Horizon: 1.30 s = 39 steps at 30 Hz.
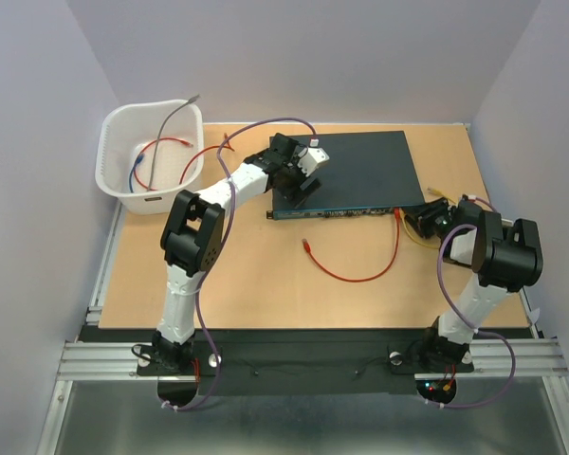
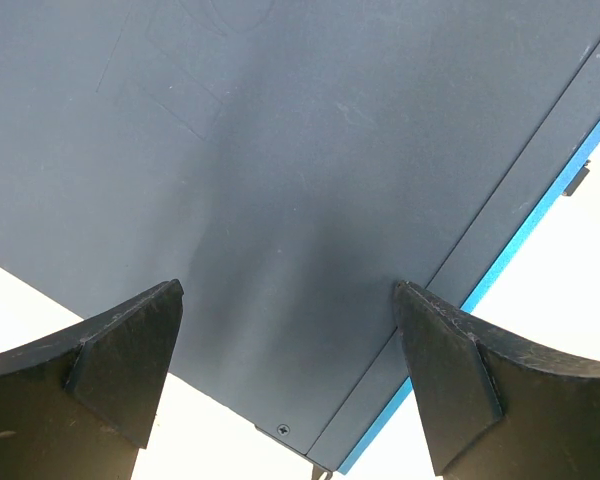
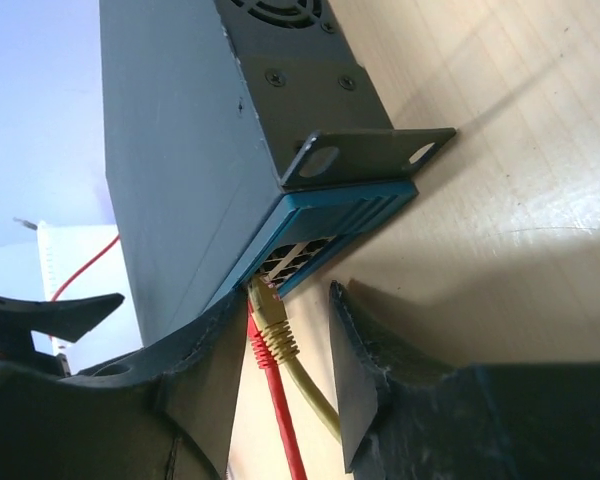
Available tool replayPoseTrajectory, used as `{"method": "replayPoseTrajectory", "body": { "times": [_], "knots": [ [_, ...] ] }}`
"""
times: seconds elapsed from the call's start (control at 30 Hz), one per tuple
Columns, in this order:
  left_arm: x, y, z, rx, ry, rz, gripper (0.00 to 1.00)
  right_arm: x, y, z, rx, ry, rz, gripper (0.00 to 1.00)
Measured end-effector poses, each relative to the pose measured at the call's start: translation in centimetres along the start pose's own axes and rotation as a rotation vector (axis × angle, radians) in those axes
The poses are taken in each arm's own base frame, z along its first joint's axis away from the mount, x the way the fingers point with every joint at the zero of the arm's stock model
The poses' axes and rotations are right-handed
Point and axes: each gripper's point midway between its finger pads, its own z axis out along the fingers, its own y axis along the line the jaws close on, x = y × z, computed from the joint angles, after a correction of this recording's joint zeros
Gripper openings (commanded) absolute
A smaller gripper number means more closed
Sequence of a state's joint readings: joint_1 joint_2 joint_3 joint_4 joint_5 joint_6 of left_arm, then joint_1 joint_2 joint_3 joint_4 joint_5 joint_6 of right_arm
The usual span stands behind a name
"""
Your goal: Pull the plug from the switch port
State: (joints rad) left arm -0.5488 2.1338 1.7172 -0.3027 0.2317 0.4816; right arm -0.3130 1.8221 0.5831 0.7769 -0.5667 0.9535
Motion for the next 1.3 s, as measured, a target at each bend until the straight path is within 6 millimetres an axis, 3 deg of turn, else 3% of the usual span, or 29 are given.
{"method": "replayPoseTrajectory", "body": {
  "times": [0.37, 0.43, 0.53, 0.57, 0.93, 1.3],
  "knots": [
    [0.1, 0.1, 0.0, -0.007, 0.003, 0.000, 0.99, 0.2, 0.2, 0.4, -0.042, 0.028, 0.040, 0.38],
    [0.0, 0.1, 0.0, -0.008, 0.003, 0.000, 0.99, 0.3, 0.3, 0.5, -0.046, 0.035, 0.046, 0.30],
    [0.1, 0.2, 0.0, -0.011, 0.004, 0.000, 0.99, 0.4, 0.4, 0.7, -0.052, 0.041, 0.051, 0.11],
    [0.1, 0.2, 0.0, -0.010, 0.004, 0.001, 0.99, 0.4, 0.5, 0.7, -0.053, 0.040, 0.052, 0.00],
    [-0.1, 0.1, 0.0, -0.016, 0.003, 0.005, 0.99, 0.5, 0.1, 0.2, -0.036, -0.006, 0.039, 0.00],
    [-0.1, 0.1, 0.0, -0.023, 0.003, 0.014, 0.99, 1.4, 0.2, -4.6, 0.056, -0.119, -0.021, 0.01]
  ]
}}
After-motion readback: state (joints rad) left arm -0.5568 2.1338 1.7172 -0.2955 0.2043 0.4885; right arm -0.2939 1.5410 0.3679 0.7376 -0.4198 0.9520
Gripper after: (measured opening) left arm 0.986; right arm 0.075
